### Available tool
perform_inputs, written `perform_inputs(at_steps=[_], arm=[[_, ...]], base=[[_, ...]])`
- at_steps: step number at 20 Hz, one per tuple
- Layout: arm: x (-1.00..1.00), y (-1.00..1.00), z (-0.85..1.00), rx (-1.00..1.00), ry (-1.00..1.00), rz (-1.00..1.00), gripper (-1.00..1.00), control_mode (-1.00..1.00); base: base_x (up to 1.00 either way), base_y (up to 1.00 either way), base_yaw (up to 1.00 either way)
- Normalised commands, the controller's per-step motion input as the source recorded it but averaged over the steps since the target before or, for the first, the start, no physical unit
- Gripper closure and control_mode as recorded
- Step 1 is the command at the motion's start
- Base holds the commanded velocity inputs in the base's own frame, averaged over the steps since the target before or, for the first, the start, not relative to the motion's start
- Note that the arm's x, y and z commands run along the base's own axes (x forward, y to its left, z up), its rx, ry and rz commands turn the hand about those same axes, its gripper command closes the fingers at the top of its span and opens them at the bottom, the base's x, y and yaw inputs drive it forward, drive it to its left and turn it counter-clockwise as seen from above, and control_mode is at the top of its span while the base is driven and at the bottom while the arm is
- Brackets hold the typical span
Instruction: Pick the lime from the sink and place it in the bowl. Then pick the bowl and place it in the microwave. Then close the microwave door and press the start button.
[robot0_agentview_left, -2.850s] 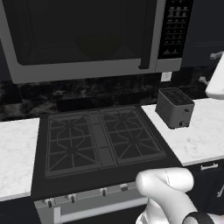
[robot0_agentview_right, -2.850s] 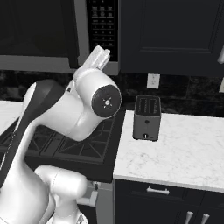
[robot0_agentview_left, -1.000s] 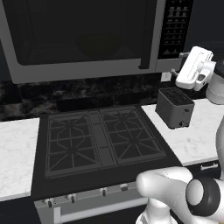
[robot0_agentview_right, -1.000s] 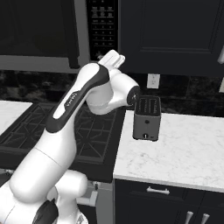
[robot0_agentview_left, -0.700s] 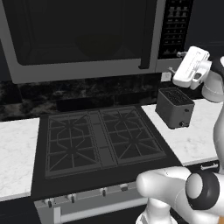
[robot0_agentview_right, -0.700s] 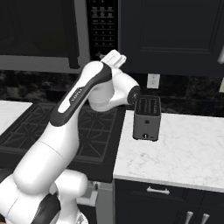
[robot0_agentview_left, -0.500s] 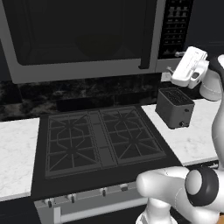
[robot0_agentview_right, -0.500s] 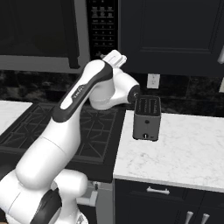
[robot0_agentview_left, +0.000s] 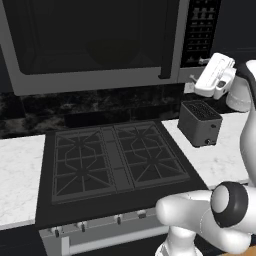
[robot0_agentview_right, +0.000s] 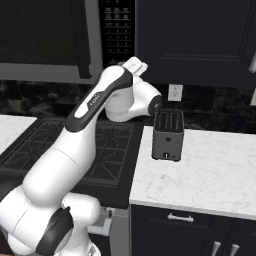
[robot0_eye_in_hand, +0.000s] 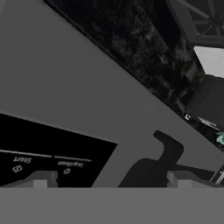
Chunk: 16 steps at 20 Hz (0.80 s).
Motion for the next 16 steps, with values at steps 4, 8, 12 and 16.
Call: perform_inputs(at_steps=[4,8,12,16], arm=[[0.22,-0.03,0.0,0.01,0.03,-0.01,-1.0,-1.0],[0.44,0.0,0.0,0.01,0.03,-0.01,-1.0,-1.0],[0.51,-0.02,-0.04,0.01,0.01,-0.02,-1.0,-1.0],[0.34,0.0,-0.09,0.0,0.0,-0.04,-1.0,-1.0]], base=[[0.0,0.0,0.0],[0.0,0.0,0.0],[0.0,0.0,0.0],[0.0,0.0,0.0]])
